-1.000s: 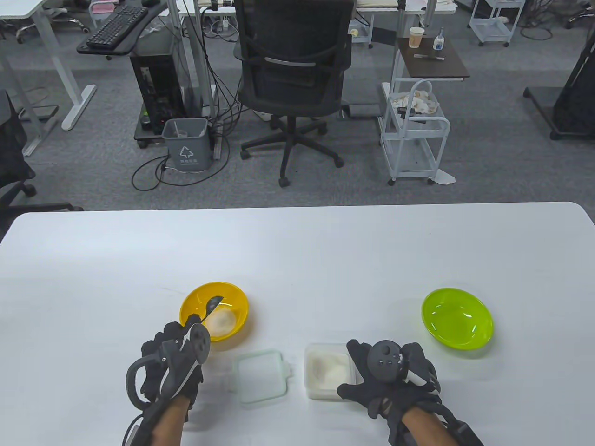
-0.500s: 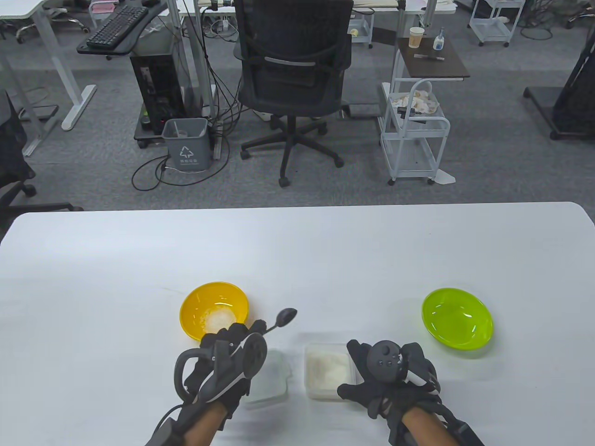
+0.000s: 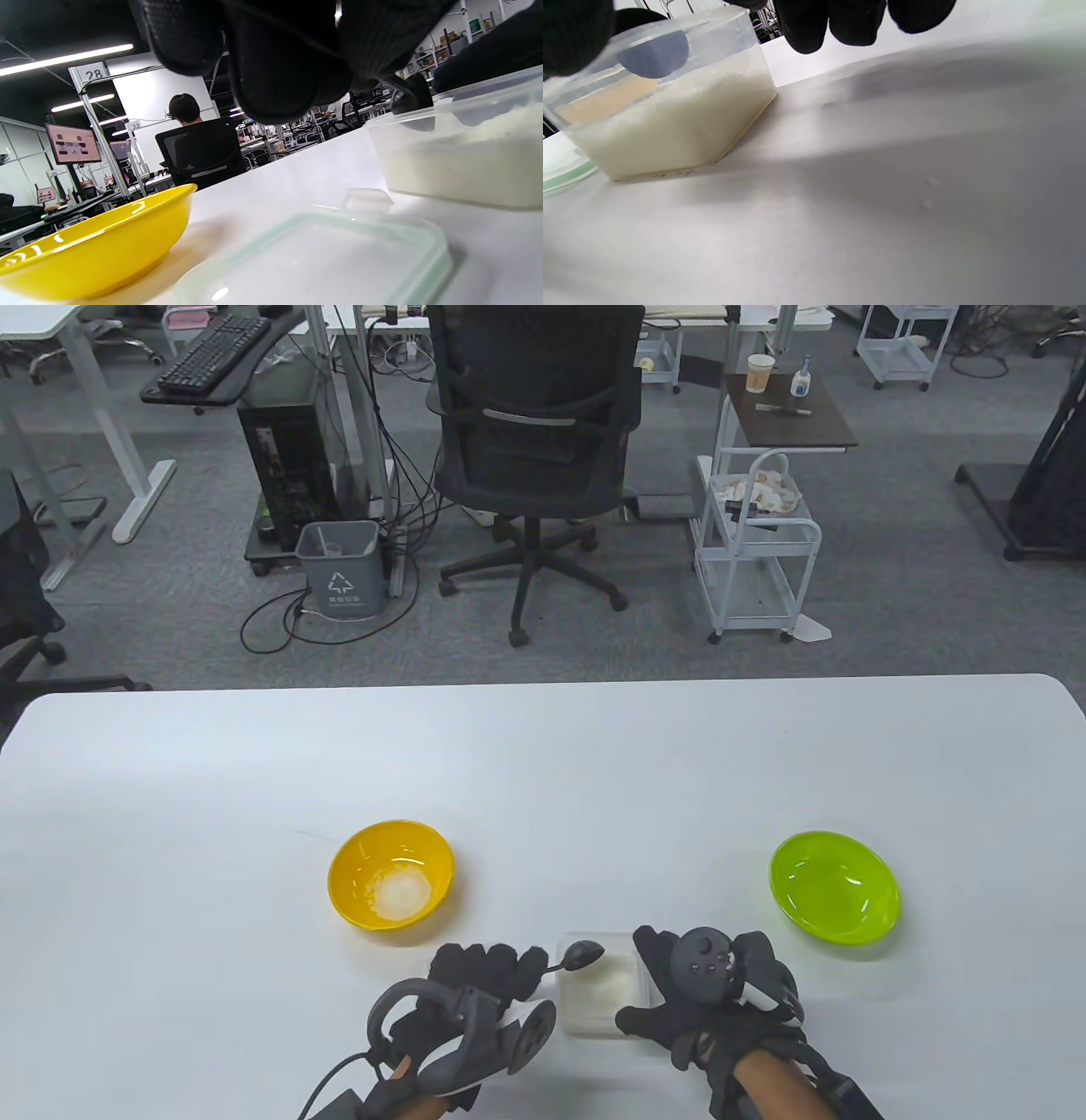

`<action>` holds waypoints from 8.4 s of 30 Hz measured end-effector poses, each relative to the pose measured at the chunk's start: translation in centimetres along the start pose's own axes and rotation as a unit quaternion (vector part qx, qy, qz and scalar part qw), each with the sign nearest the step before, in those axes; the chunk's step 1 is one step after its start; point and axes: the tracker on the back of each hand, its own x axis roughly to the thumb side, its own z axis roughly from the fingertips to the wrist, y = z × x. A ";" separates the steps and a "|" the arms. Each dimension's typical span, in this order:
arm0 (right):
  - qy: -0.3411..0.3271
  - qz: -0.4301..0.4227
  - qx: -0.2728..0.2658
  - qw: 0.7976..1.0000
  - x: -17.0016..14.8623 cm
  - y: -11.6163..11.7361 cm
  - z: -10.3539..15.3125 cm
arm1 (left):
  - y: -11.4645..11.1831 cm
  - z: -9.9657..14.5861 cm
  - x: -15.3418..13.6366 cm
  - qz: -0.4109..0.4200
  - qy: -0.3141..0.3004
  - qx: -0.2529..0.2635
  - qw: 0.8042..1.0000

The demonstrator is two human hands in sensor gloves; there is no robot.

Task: Scoop white sugar from container into bowls

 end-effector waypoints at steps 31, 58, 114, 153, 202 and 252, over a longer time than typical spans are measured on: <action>0.001 0.004 -0.002 1.000 0.0 0.1 0.0 | -3.2 -1.6 -1.7 0.311 0.068 -0.210 0.924; 0.000 0.000 0.001 1.000 0.0 0.1 0.0 | -6.4 -1.0 -4.5 0.521 0.113 -0.264 0.804; -0.002 0.007 0.004 1.000 0.0 0.1 0.0 | -6.9 1.7 -17.4 0.090 0.390 -0.086 0.912; -0.063 0.015 -0.251 0.966 5.4 -2.9 4.5 | -0.6 -2.7 -2.8 0.468 0.114 -0.126 0.867; 0.018 -0.222 -0.212 0.951 3.2 -2.9 3.7 | -0.3 -1.7 0.6 0.402 0.029 -0.060 0.913; -0.047 0.234 -0.170 0.956 4.4 -2.2 3.3 | -6.6 -3.4 -0.1 0.338 0.003 -0.204 0.919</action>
